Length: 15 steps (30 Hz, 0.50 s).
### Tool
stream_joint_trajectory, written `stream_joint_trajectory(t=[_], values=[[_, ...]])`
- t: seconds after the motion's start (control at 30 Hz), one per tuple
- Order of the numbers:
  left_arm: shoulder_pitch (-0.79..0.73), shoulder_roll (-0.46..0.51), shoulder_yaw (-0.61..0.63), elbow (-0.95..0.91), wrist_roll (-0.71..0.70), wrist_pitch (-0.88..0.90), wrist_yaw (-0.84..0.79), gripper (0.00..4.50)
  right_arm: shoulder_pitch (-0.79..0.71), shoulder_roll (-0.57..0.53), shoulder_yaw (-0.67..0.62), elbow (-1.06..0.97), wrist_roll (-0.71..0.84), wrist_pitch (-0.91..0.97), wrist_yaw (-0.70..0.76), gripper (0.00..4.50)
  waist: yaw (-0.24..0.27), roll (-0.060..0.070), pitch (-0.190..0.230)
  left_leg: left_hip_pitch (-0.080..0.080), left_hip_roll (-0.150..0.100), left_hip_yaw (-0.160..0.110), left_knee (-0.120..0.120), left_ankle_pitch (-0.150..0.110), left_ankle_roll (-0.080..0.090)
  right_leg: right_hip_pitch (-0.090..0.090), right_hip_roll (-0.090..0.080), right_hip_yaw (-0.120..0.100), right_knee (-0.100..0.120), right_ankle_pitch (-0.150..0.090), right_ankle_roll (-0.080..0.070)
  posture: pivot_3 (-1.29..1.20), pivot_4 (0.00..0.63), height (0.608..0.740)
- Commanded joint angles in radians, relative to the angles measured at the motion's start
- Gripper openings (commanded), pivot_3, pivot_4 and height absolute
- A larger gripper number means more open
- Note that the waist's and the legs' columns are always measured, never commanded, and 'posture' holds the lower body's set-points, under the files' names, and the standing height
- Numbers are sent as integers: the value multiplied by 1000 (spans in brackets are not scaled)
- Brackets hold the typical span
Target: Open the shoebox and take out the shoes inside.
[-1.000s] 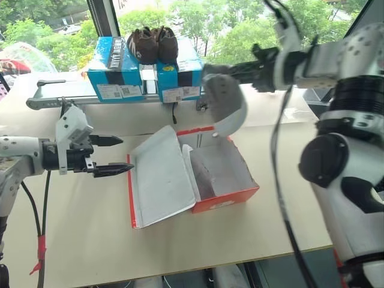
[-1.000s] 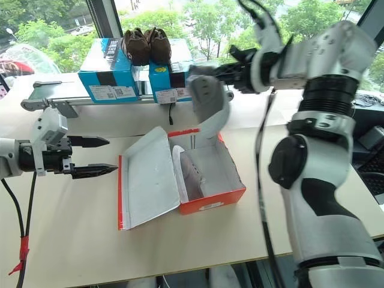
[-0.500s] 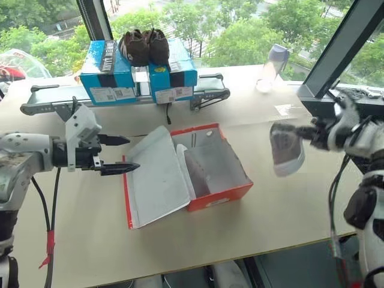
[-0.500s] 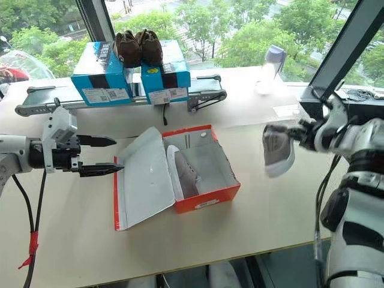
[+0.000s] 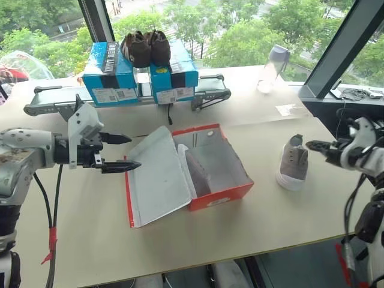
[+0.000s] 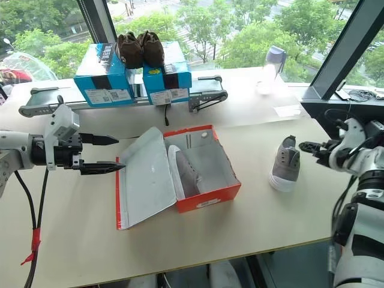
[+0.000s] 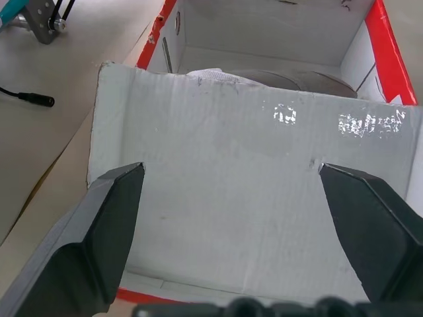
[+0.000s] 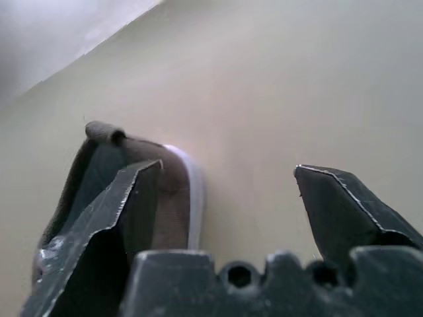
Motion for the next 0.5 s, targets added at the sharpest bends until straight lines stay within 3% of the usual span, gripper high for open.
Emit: stream_joint_trajectory(t=[0.03,0.13,0.23,0.33,0.5], values=[[-24,5,13,-6,1,-14,-9,4500,-114,-26,45,-150,8,49,38,4456,-10,0,0,1,0,0,0,0,0,0,0,0,0,0,1,0,150,740],[-38,-7,-3,6,9,-18,-11,4500,-206,37,101,-363,171,416,143,4456,-21,1,0,1,0,0,0,0,0,0,0,0,1,-1,2,0,150,740],[-49,-18,-14,15,17,-20,-14,4500,-196,75,204,-650,329,692,214,4456,-22,1,0,2,0,-1,0,0,0,0,1,1,2,0,1,0,150,740],[-53,-27,-21,21,24,-23,-15,4500,-156,114,261,-800,433,777,195,4456,-7,1,0,1,0,-4,0,0,0,0,2,0,3,0,0,0,150,740],[-35,-35,-17,8,24,-24,-5,4500,-75,117,347,-868,670,780,121,4456,38,1,0,-6,-1,-4,3,0,0,-1,1,-1,0,0,-1,0,150,740]])
